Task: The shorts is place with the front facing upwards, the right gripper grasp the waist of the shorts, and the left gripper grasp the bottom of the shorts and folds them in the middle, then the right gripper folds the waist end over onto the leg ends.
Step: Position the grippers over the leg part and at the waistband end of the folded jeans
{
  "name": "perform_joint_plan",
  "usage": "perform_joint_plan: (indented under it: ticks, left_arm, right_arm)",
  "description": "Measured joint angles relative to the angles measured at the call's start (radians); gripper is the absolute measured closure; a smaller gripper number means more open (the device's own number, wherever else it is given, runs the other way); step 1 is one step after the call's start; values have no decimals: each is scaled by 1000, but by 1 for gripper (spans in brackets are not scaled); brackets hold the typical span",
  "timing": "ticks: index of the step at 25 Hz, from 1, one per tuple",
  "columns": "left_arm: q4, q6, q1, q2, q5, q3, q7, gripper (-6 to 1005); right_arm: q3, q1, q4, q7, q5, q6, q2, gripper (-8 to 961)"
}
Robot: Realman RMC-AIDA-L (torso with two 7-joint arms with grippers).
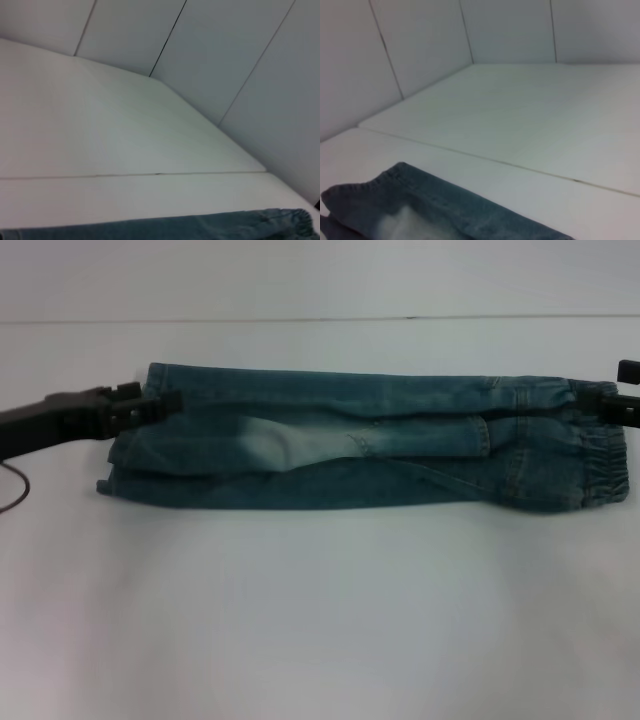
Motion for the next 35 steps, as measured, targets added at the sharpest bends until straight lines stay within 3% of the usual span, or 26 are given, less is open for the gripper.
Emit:
perform_joint_plan:
  ticks: [5, 11, 23, 35]
  left_arm:
    - [-49, 81, 29, -4, -32, -48, 52, 174]
    - [-69, 69, 49, -18, -27, -49, 102, 169]
    - [-86, 227, 66, -4, 16, -52, 169, 172]
    - [-90, 251, 55, -3, 72, -45, 200, 172]
  right_arm:
    - [45, -36, 31, -81, 70, -27, 0, 76]
    - [174, -85, 164, -294, 203, -85, 0, 77]
    - [207, -101, 184, -306, 136, -80, 0, 74]
    - [208, -102, 194, -295, 91, -72, -8, 74]
